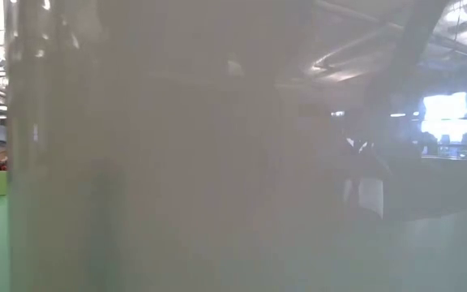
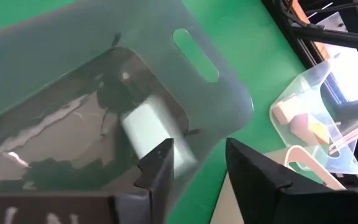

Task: Sort & place blocks by color
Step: Put the bottom right light blue block into the black bin, then put the light brown block into the transparent bin

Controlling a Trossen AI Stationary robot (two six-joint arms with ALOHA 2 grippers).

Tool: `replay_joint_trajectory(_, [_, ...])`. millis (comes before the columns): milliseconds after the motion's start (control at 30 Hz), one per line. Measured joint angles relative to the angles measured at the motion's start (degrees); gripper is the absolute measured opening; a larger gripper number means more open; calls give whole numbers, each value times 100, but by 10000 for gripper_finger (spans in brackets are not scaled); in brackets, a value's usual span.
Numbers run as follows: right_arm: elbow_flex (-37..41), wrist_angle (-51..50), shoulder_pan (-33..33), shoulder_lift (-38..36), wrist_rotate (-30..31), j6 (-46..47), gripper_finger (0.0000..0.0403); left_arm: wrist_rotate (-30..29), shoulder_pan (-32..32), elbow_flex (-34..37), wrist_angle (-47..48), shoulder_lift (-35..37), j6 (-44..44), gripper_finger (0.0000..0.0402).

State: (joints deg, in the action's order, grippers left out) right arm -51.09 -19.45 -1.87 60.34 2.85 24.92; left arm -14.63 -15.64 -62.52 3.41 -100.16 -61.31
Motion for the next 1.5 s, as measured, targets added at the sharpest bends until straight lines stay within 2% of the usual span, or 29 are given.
replay_joint_trajectory(200, [0, -17, 0, 0, 0, -8, 208, 4, 100, 4, -330, 127, -51, 158])
replay_joint_trajectory(433, [0, -17, 0, 0, 0, -51, 208, -203, 471, 4, -161, 1020, 635, 160])
replay_joint_trajectory(600, [0, -15, 0, 0, 10, -69, 208, -674, 891, 2, 858, 1707, 1251, 160])
replay_joint_trajectory(733, [0, -2, 0, 0, 335, -55, 208, -767, 1477, 0, 2269, 1971, 1142, 161])
replay_joint_trajectory(867, [-1, 158, 21, 0, 898, -61, 208, -758, 2134, 7, 3838, 1931, 720, 161])
replay_joint_trajectory(1000, [-2, 204, 155, -2, 1082, -73, 208, -587, 2640, 17, 4909, 1660, 463, 161])
replay_joint_trajectory(1367, [-2, 243, 724, -2, 1069, -54, 208, -534, 3278, 23, 5574, 1077, 762, 163])
replay_joint_trajectory(1500, [-2, 245, 894, -2, 1065, -54, 208, -533, 3495, 151, 5695, 870, 655, 179])
